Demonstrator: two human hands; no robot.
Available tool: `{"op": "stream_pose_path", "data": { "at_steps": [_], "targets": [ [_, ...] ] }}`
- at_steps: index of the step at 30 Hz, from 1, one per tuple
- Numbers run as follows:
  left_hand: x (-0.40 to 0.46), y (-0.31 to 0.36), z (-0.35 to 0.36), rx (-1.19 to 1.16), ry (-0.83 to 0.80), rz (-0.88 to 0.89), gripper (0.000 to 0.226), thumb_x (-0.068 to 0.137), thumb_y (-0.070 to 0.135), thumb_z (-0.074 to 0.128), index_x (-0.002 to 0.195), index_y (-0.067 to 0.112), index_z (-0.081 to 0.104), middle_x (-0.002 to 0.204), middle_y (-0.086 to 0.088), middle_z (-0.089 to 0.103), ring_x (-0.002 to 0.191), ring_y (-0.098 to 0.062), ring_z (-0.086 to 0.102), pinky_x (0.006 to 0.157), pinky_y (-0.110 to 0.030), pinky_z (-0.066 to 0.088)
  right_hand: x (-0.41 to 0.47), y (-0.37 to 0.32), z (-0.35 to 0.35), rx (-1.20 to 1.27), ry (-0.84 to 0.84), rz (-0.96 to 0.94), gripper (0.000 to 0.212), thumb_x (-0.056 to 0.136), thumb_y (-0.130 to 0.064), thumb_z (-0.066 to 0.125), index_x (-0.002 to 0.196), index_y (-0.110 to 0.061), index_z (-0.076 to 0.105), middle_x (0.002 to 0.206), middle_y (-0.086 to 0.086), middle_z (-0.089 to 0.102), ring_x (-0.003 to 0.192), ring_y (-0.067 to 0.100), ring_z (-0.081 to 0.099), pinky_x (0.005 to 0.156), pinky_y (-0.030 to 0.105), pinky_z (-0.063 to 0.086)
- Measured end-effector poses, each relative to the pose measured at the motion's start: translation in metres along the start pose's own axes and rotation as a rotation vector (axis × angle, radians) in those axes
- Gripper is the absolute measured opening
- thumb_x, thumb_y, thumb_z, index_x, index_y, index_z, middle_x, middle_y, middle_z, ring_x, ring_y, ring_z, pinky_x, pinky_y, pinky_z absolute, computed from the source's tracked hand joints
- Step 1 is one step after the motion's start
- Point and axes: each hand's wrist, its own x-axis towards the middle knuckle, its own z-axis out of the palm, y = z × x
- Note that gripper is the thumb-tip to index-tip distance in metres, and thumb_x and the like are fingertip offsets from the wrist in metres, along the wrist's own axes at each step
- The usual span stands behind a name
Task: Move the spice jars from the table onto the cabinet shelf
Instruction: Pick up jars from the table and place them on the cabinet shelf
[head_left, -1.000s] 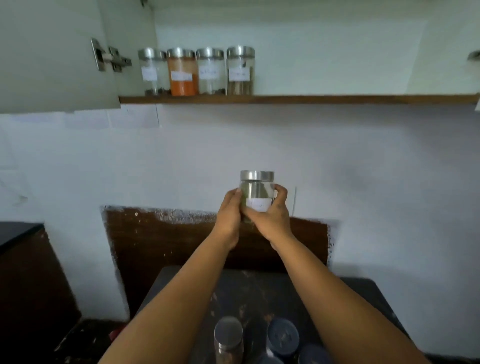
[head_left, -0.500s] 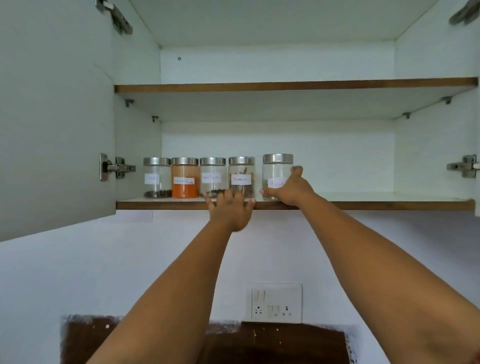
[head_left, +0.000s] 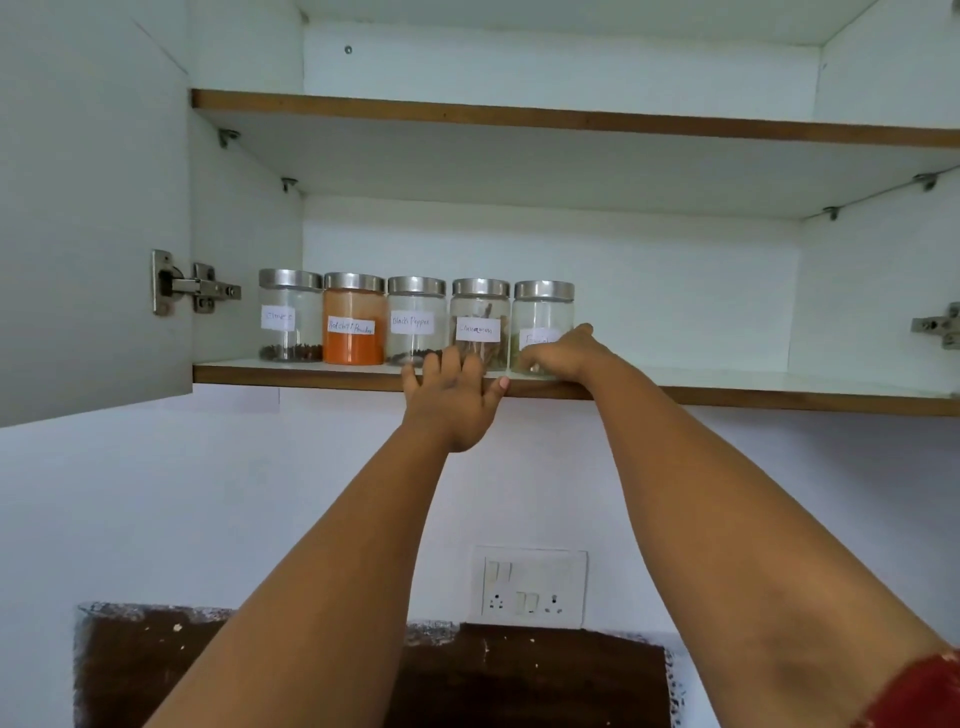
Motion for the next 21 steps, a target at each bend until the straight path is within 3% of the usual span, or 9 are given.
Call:
{"op": "stream_pose_path", "data": {
  "at_steps": [3, 6, 11, 14, 17, 19, 21],
  "targets": [
    [0.001, 0.0, -0.001, 0.0, 0.012, 0.001, 0.053, 0.099, 0.053, 0.022, 0.133, 0.017, 0.04, 0.139, -0.009, 0.037, 0.13, -0.029, 0.032, 0.112, -0.057, 0.016, 0.007, 0.002, -0.012, 0.104, -0.034, 0.003, 0.094, 0.069, -0.036, 0.078, 0.141, -0.004, 0.025, 0.13, 0.013, 0.047, 0.115, 0.029, 0.051, 0.091, 0.039, 0.047],
    [0.002, 0.0, -0.002, 0.004, 0.001, 0.004, 0.053, 0.099, 0.054, 0.022, 0.133, 0.017, 0.04, 0.139, -0.009, 0.037, 0.13, -0.029, 0.033, 0.113, -0.058, 0.016, 0.009, 0.006, -0.016, 0.102, -0.073, -0.026, 0.087, 0.067, -0.032, 0.082, 0.136, -0.004, 0.037, 0.127, 0.014, 0.051, 0.112, 0.029, 0.054, 0.096, 0.041, 0.049],
    [0.002, 0.0, -0.001, 0.016, 0.004, 0.001, 0.053, 0.099, 0.053, 0.022, 0.132, 0.017, 0.042, 0.137, -0.009, 0.039, 0.129, -0.029, 0.034, 0.112, -0.057, 0.017, 0.006, 0.009, -0.016, 0.049, -0.09, -0.073, 0.086, 0.073, -0.034, 0.082, 0.137, -0.002, 0.033, 0.13, 0.014, 0.049, 0.116, 0.029, 0.053, 0.1, 0.042, 0.046],
    [0.001, 0.001, 0.0, 0.012, -0.003, -0.005, 0.052, 0.099, 0.053, 0.023, 0.131, 0.017, 0.042, 0.136, -0.009, 0.039, 0.128, -0.029, 0.034, 0.112, -0.057, 0.017, 0.002, 0.008, -0.014, -0.037, -0.09, -0.104, 0.089, 0.081, -0.038, 0.076, 0.141, 0.0, 0.022, 0.135, 0.016, 0.047, 0.121, 0.029, 0.05, 0.096, 0.036, 0.043],
    [0.002, 0.0, -0.002, 0.013, -0.006, -0.008, 0.053, 0.099, 0.053, 0.022, 0.132, 0.017, 0.041, 0.137, -0.009, 0.039, 0.129, -0.029, 0.033, 0.112, -0.057, 0.016, -0.005, 0.007, -0.009, -0.141, -0.062, -0.125, 0.103, 0.087, -0.04, 0.067, 0.149, 0.003, -0.003, 0.143, 0.019, 0.044, 0.127, 0.032, 0.048, 0.099, 0.036, 0.04],
    [0.003, 0.0, -0.003, 0.016, -0.023, -0.005, 0.054, 0.099, 0.054, 0.022, 0.135, 0.017, 0.039, 0.138, -0.009, 0.038, 0.13, -0.029, 0.033, 0.112, -0.058, 0.016, -0.013, 0.007, -0.005, -0.19, -0.032, -0.123, 0.11, 0.09, -0.045, 0.06, 0.149, -0.003, -0.024, 0.153, 0.02, 0.032, 0.135, 0.034, 0.042, 0.107, 0.039, 0.036],
    [0.003, 0.0, -0.004, 0.02, -0.044, -0.006, 0.055, 0.099, 0.054, 0.022, 0.136, 0.017, 0.038, 0.139, -0.009, 0.037, 0.13, -0.03, 0.032, 0.112, -0.057, 0.014, -0.023, 0.011, 0.003, -0.309, 0.074, -0.141, 0.103, 0.092, -0.054, 0.046, 0.149, -0.008, -0.026, 0.159, 0.021, 0.017, 0.14, 0.035, 0.035, 0.109, 0.042, 0.032]
  ]
}}
